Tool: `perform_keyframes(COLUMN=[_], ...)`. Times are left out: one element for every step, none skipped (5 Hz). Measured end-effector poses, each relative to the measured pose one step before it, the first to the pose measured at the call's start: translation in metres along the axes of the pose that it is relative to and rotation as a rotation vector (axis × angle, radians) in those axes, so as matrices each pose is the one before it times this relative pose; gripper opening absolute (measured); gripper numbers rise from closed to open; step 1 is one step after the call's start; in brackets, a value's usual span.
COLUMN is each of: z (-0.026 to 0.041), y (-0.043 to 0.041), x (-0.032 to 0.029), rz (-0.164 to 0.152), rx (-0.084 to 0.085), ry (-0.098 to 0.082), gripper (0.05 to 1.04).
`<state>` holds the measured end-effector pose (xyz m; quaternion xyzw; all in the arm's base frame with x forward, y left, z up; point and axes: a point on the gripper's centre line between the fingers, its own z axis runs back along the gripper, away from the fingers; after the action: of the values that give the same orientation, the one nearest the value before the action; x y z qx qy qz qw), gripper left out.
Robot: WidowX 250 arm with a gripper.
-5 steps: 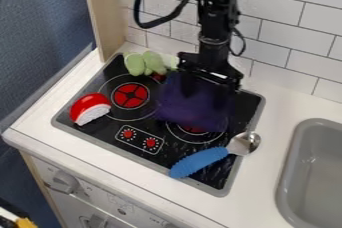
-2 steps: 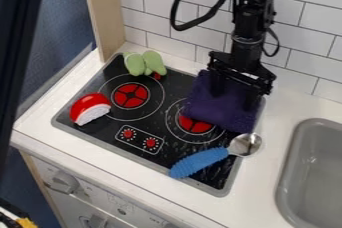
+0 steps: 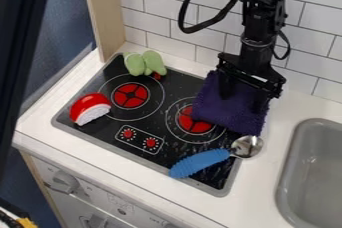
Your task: Move the purple napkin to the upper right of the stove
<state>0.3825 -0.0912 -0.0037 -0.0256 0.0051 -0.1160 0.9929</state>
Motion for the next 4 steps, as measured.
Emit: perform_keyframes(z=[0.00225,0.01296,0.02246,0.02678], y=[-0.00328,-0.00045,0.0058,0.00751], x=[-0.00251,0.00077,-0.0029,-0.00487], rz=[-0.0047,0.0094,0.0253,0.0204], rx=[-0.0197,-0.0118,-0.0175,-0.0125], ry=[0.0019,-0.0212,-0.036,-0.0601], gripper=[0.999,1.0,1.0,1.0])
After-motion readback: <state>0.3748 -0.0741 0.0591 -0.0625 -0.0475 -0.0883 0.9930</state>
